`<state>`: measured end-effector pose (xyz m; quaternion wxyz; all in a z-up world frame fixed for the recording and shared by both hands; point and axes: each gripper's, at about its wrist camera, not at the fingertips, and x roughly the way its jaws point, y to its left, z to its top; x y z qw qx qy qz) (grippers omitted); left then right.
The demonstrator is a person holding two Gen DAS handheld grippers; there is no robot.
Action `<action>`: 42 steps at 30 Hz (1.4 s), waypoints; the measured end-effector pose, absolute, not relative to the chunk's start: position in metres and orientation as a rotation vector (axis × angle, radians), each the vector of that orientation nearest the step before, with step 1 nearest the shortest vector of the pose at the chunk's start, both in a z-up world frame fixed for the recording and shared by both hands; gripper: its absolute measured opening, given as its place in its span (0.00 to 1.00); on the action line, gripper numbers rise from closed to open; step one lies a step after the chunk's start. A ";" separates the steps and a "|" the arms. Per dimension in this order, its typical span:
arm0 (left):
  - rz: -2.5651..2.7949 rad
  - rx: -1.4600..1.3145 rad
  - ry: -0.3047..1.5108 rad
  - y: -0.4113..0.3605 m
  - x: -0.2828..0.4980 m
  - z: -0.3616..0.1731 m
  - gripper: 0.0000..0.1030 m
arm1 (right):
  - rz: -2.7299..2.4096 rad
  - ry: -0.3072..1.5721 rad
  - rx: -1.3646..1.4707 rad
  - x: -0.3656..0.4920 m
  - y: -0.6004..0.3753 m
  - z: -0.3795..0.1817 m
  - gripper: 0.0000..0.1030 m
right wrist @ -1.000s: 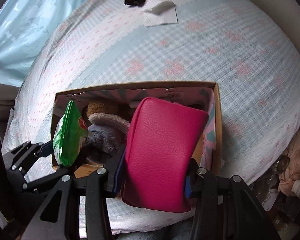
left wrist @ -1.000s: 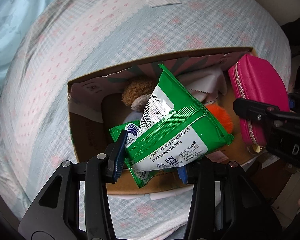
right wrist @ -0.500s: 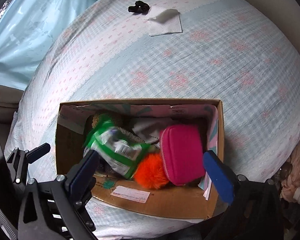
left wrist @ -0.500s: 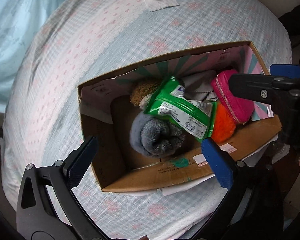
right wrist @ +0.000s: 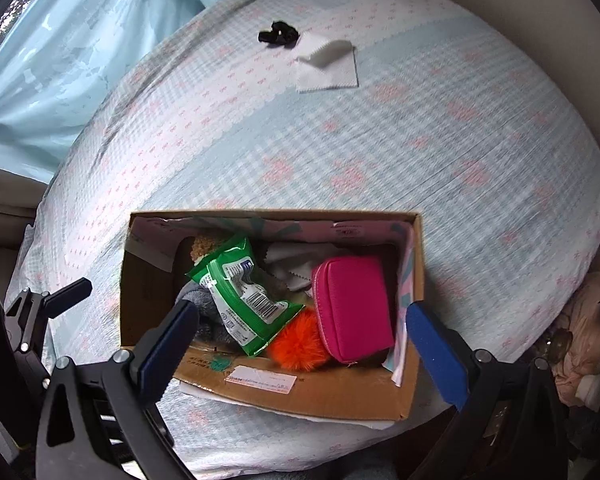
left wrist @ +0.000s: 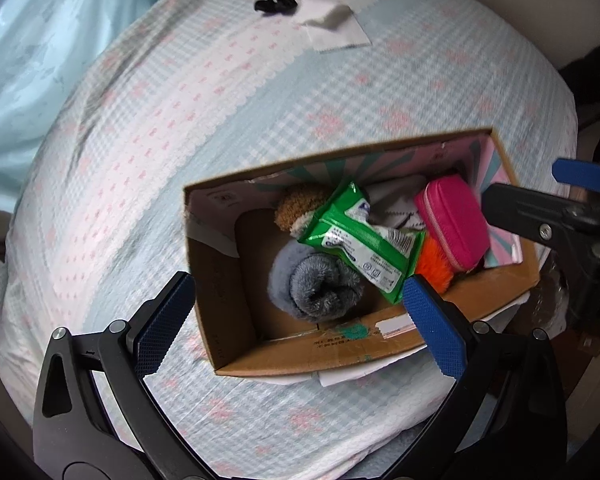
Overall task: Organize soft objects
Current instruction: 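Open both tools to drop the packet and pouch into the box, then lift both tools and move toward the black scrunchie and white cloth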
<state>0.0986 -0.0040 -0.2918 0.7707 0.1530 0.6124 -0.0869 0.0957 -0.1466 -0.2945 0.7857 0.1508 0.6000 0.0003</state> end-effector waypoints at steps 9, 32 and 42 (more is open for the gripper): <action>-0.143 0.208 1.222 0.007 0.093 -0.229 1.00 | -0.037 1.156 0.263 0.079 -0.150 -0.225 1.00; -0.077 0.072 0.901 0.051 0.085 -0.086 1.00 | -0.130 0.844 0.174 0.056 -0.140 -0.103 1.00; -0.144 0.089 0.886 0.041 0.167 -0.092 1.00 | -0.154 0.849 0.204 0.118 -0.153 -0.106 1.00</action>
